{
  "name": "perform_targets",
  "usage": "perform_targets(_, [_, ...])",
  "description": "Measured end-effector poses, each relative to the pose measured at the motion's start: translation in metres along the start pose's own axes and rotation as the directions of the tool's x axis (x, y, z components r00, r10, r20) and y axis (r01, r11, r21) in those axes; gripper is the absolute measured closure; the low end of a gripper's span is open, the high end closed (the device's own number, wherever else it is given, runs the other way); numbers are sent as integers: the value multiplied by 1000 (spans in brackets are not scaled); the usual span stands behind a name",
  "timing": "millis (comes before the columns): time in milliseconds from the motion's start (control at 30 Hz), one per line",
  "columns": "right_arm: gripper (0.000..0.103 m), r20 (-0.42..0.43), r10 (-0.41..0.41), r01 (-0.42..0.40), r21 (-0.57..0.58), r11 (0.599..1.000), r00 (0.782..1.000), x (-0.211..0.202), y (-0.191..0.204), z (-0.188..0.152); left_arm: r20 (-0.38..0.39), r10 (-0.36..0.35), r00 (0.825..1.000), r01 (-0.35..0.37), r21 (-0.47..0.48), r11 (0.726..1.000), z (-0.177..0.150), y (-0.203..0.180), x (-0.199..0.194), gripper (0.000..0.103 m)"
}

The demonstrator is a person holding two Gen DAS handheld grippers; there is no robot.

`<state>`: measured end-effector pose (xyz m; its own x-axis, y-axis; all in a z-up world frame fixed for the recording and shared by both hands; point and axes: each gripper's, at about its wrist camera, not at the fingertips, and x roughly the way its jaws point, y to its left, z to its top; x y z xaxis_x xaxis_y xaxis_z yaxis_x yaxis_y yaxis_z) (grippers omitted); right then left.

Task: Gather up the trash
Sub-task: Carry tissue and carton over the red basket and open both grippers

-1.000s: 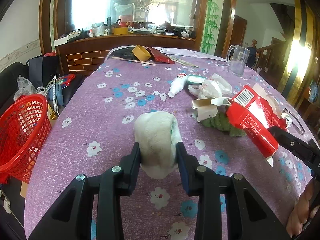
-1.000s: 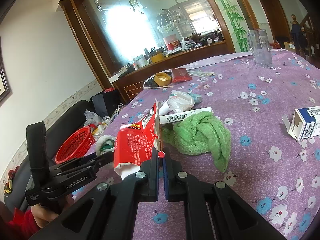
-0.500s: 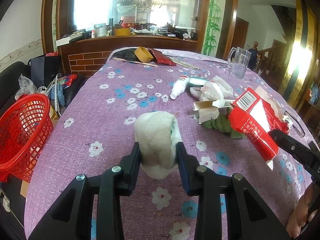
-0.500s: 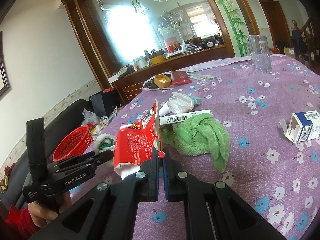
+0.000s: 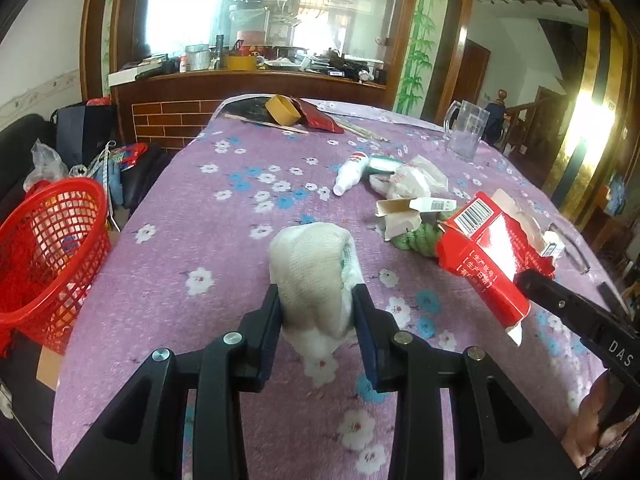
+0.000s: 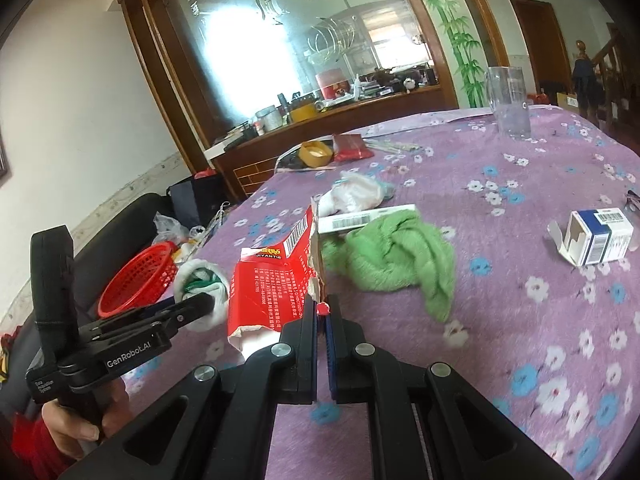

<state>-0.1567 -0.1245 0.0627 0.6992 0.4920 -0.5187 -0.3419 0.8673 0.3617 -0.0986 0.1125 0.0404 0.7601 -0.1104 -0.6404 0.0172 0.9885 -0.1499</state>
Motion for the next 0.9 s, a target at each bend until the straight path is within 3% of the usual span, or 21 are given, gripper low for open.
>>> perform_targets(233, [98, 3, 35, -35, -16, 999, 999, -4, 23, 9, 26, 17, 1000, -15, -42, 999, 5, 22, -26, 69])
perform_targets(500, [98, -44, 65, -68, -63, 996, 997, 12, 56, 16, 69, 67, 995, -58, -123, 991, 17, 72, -59, 69])
perform_targets(900, [98, -107, 158, -172, -145, 974, 982, 40, 130, 49, 77, 211, 974, -190, -223, 956, 28, 169, -96, 69])
